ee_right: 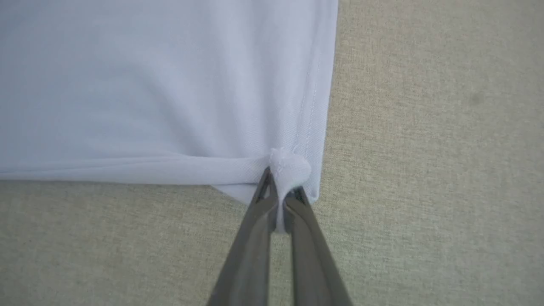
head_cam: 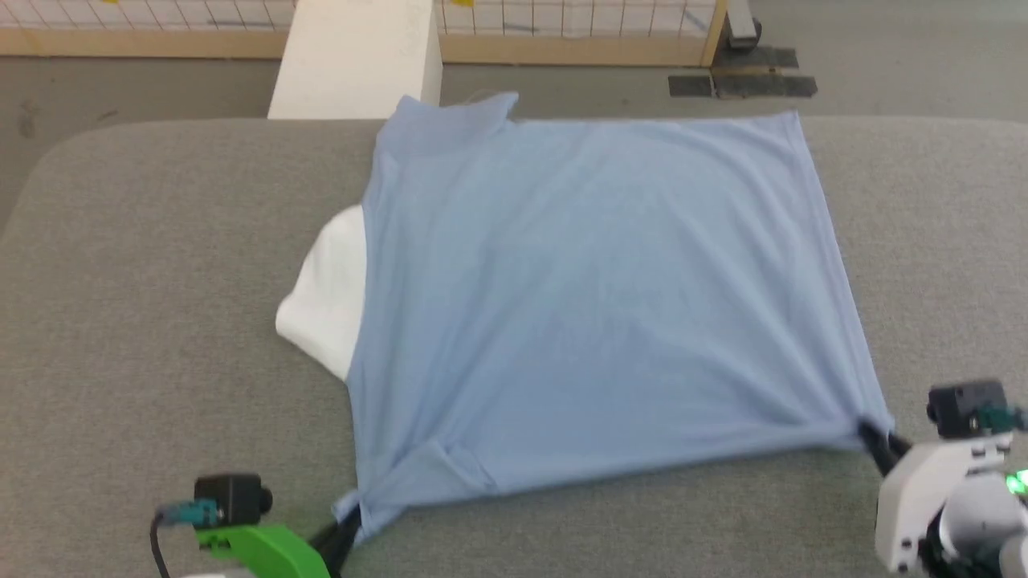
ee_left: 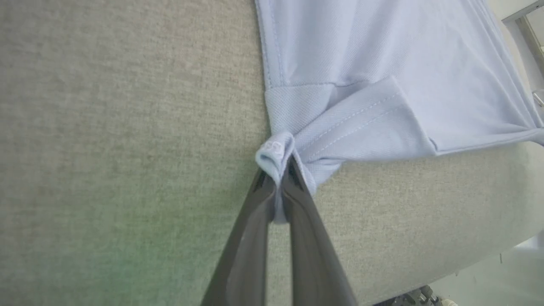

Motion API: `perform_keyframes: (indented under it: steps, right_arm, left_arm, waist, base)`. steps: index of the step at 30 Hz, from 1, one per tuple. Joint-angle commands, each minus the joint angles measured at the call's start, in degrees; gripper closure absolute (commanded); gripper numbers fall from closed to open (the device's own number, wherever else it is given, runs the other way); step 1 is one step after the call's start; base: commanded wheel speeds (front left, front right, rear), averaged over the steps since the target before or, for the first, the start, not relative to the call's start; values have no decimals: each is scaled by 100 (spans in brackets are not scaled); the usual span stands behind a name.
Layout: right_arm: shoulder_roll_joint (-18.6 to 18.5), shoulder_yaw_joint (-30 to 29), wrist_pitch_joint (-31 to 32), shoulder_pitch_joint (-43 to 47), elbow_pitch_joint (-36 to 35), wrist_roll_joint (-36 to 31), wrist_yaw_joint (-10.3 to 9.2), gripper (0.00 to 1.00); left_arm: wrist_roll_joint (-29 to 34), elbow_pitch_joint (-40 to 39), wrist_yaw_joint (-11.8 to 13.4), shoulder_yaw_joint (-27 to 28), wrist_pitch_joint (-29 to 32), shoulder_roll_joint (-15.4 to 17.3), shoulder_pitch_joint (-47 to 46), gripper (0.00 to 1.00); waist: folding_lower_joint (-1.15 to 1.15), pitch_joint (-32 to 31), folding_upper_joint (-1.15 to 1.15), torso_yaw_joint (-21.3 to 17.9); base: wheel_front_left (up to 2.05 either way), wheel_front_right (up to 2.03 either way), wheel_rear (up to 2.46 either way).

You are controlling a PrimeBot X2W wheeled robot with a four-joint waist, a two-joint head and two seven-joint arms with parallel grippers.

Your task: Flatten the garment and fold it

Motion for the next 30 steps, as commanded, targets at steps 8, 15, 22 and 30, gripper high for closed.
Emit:
perform_keyframes:
  steps: [8, 15, 22, 30]
  right_arm:
    - [454, -388, 263, 976, -299, 15, -11, 100]
    - [956, -545, -1455, 1047, -469, -280, -11, 100]
    - [658, -312, -1675, 122, -315, -323, -11, 100]
    - [383, -181, -1239, -764, -60, -287, -11, 100]
  left_arm:
    - [-88, -162, 191, -30, -41, 9, 700, 100]
    - [1311, -147, 226, 8, -2039, -157, 197, 100]
    - [1935, 210, -47, -165, -2289, -169, -1426, 100]
    - [1820, 804, -326, -111, -1861, -65, -2474, 100]
  waist:
    - [1, -118, 0, 47]
    - [1, -42, 0, -65]
    - [1, 323, 0, -167]
    - [1, 798, 0, -225]
  base:
    - [0, 0, 0]
    - [0, 0, 0]
    - [0, 0, 0]
    - [0, 0, 0]
